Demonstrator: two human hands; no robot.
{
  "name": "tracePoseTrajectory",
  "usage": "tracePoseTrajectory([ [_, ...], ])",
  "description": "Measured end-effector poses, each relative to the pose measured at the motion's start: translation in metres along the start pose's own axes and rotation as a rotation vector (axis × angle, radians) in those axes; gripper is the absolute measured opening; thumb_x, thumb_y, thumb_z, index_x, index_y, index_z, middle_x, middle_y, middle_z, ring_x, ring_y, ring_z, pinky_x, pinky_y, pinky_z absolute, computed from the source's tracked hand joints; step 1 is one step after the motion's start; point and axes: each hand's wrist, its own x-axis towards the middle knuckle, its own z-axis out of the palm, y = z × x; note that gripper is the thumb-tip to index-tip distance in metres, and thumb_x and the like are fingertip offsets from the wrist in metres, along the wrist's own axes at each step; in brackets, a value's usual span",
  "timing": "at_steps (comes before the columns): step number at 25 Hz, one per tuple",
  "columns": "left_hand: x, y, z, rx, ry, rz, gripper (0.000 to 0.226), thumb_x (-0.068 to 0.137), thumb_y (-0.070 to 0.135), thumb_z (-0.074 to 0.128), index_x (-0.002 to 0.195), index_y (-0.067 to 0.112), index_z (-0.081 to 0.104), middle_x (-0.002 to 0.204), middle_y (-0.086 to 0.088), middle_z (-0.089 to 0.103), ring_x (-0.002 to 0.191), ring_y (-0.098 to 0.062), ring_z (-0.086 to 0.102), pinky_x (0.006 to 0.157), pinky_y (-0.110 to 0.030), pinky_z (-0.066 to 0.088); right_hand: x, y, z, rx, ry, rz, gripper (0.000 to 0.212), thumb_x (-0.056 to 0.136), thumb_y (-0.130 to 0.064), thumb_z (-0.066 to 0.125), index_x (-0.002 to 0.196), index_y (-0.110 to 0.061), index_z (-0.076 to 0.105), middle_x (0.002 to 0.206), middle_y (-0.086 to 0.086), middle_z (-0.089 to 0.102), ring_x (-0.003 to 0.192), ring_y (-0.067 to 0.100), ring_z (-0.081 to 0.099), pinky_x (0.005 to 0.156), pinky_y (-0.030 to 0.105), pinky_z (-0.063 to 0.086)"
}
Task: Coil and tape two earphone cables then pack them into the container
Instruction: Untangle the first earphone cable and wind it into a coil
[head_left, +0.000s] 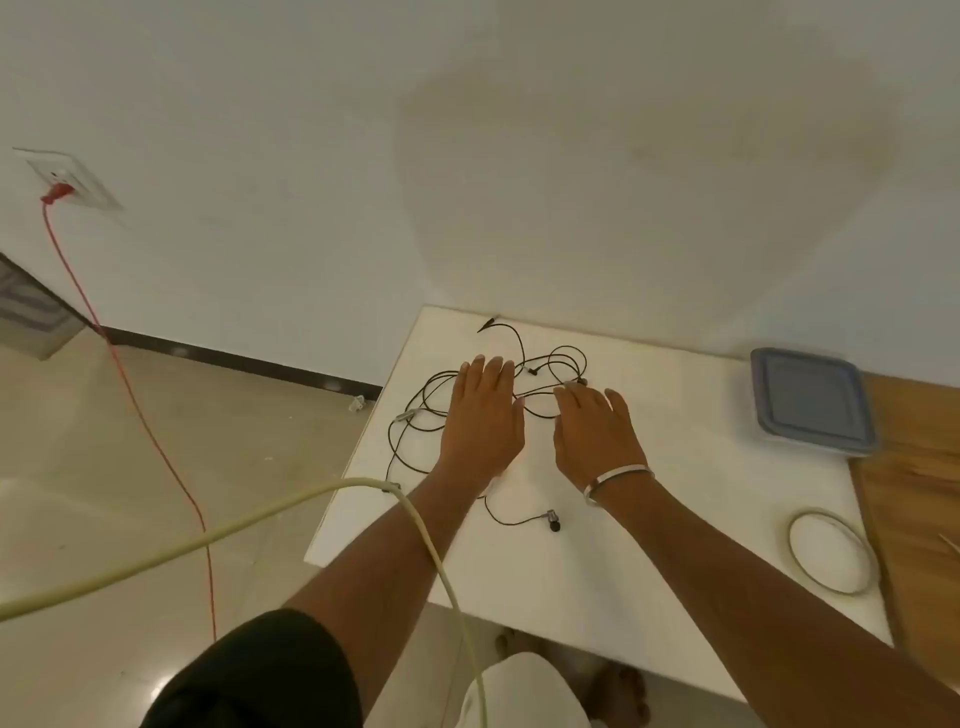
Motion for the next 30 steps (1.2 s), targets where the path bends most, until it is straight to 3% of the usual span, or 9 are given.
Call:
tracePoseTrajectory([
  [4, 0.018, -0.016, 0.023, 0.018, -0.019, -0.003, 0.037, 0.096, 0.020, 0.050, 0.129, 0.004, 0.052, 0.129, -0.012, 0.054, 0.126, -0.031, 0.045, 0.115, -0.042, 0.029, 0.024, 0.003, 0.020, -0.011, -0.025, -0.043, 0.031, 0.089, -0.013, 0.045, 0.119, -0.012, 0.052, 0.120, 0.005, 0.056, 0.113, 0.024, 0.052, 0.100, 0.037, 0.035],
  [9, 0.028, -0.025, 0.040, 0.022, -0.022, -0.016, 0.021, 0.089, 0.009, 0.056, 0.110, 0.009, 0.061, 0.106, -0.007, 0.060, 0.101, -0.027, 0.055, 0.094, -0.037, 0.041, 0.049, 0.000, 0.034, 0.039, -0.030, -0.082, 0.031, 0.090, -0.011, 0.048, 0.121, -0.010, 0.052, 0.121, 0.007, 0.056, 0.111, 0.026, 0.052, 0.092, 0.035, 0.044],
  [18, 0.030, -0.033, 0.037, -0.124, 0.003, -0.035, 0.013, 0.099, 0.023, 0.050, 0.105, 0.017, 0.060, 0.099, 0.003, 0.066, 0.096, -0.019, 0.060, 0.099, -0.036, 0.031, 0.054, -0.004, 0.039, 0.104, -0.024, -0.052, 0.017, 0.092, -0.014, 0.049, 0.106, -0.013, 0.059, 0.107, 0.006, 0.060, 0.097, 0.023, 0.055, 0.079, 0.033, 0.050],
  [25, 0.031, -0.025, 0.009, -0.410, -0.013, -0.013, 0.016, 0.091, 0.027, 0.064, 0.096, 0.012, 0.060, 0.089, 0.002, 0.072, 0.080, -0.018, 0.066, 0.084, -0.045, 0.050, 0.048, 0.002, 0.009, 0.366, 0.025, -0.068, 0.023, 0.093, -0.025, 0.050, 0.115, -0.020, 0.056, 0.113, -0.004, 0.059, 0.101, 0.014, 0.057, 0.082, 0.028, 0.052],
  [30, 0.034, -0.011, -0.021, -0.538, 0.003, -0.002, 0.020, 0.087, 0.028, 0.069, 0.093, 0.010, 0.064, 0.088, 0.001, 0.070, 0.079, -0.016, 0.064, 0.078, -0.038, 0.052, 0.037, 0.003, -0.018, 0.447, 0.071, -0.073, 0.022, 0.092, -0.029, 0.052, 0.111, -0.022, 0.059, 0.105, -0.007, 0.062, 0.074, 0.004, 0.049, 0.073, 0.024, 0.050],
])
